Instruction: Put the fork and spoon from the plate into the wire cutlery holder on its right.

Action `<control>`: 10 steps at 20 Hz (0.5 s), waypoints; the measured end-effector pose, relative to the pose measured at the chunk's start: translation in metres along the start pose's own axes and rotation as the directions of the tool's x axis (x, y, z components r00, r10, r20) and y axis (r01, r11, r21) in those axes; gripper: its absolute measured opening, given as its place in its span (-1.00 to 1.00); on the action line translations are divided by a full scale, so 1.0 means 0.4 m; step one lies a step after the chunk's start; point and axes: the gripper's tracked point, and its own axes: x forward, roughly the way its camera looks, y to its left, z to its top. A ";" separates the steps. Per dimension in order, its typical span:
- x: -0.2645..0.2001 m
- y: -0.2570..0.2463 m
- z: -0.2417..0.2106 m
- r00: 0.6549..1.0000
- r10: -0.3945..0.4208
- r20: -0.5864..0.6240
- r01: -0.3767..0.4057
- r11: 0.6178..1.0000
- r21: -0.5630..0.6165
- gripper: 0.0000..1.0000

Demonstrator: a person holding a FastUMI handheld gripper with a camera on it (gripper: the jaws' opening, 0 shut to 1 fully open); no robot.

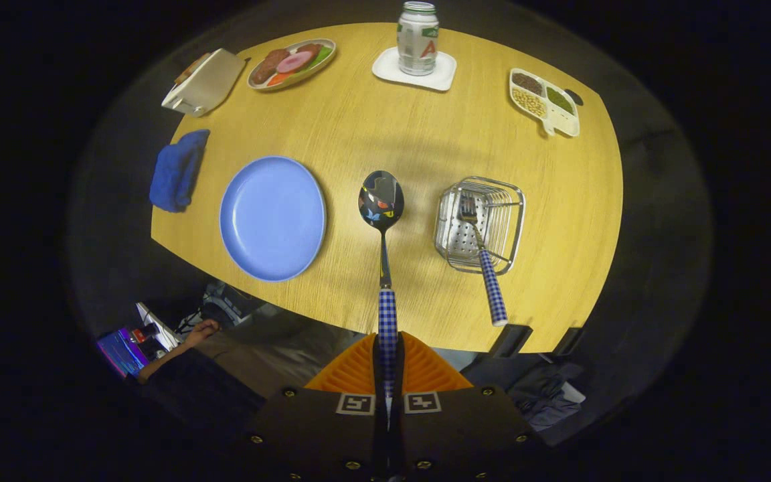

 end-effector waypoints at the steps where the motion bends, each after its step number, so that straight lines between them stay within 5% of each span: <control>1: -0.005 -0.021 -0.003 1.000 -0.004 0.003 0.004 1.000 0.019 -0.96; 10: -0.016 -0.103 -0.024 0.998 0.020 -0.058 -0.009 0.985 0.173 -0.97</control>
